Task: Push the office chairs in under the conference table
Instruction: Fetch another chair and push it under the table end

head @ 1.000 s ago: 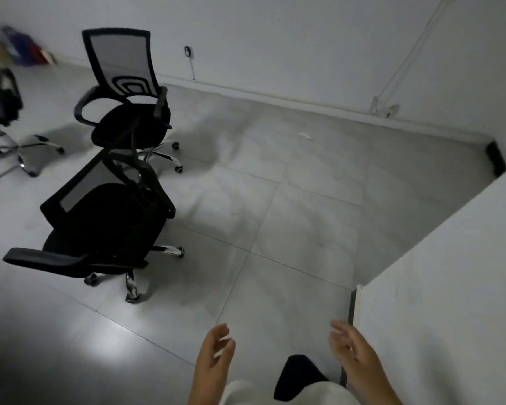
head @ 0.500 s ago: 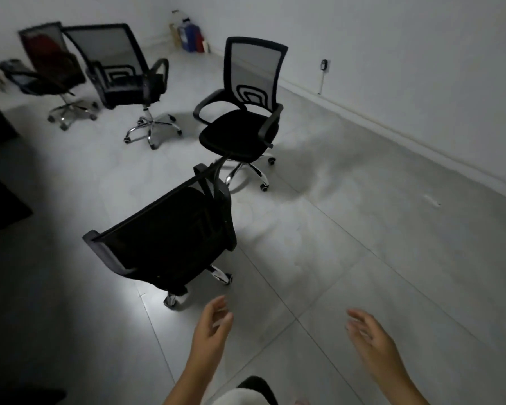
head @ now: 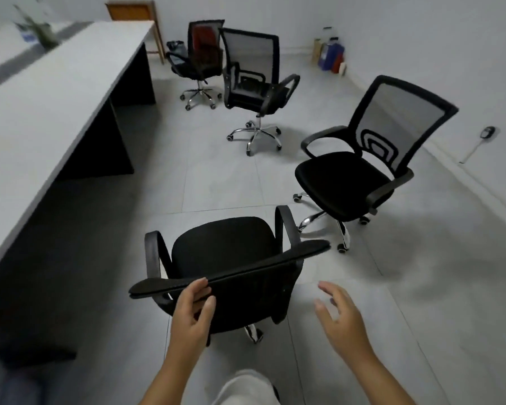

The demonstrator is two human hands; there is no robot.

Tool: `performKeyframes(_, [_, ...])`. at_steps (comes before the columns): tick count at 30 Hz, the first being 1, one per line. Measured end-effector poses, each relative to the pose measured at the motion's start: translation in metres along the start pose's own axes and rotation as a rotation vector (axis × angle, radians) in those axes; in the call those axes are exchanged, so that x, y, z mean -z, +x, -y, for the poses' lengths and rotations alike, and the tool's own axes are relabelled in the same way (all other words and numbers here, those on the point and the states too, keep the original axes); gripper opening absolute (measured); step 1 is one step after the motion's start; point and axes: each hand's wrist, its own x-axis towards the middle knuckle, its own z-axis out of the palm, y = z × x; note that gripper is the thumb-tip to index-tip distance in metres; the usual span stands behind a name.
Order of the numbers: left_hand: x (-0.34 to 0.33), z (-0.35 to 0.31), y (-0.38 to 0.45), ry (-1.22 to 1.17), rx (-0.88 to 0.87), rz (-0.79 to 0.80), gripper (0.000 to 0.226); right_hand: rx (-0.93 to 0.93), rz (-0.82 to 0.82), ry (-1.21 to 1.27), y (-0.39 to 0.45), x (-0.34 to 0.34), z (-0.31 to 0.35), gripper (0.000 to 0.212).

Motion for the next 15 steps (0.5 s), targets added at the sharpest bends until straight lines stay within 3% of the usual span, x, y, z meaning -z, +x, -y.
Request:
performKeyframes(3, [0.000,-0.005,0.035,0.166,-0.026,-0.161,0.023,0.261,0.043,-0.381,0.067,-0.016,0.005,0.049])
performKeyframes(6, [0.009,0.010,0.059,0.627,-0.082,-0.271,0.045,0.458,0.123,-0.684,0.115,-0.034,-0.008,0.053])
performKeyframes(9, [0.017,0.025,0.069,1.014,-0.099,-0.277,0.053,0.669,0.129,-0.690,0.140,-0.043,-0.025,0.075])
performKeyframes(12, [0.009,0.026,0.067,1.141,-0.015,-0.294,0.067,0.852,0.132,-0.596,0.159,-0.042,-0.030,0.074])
performKeyframes(15, [-0.004,0.023,0.062,1.142,-0.010,-0.322,0.069,0.912,0.144,-0.562,0.177,-0.037,-0.036,0.074])
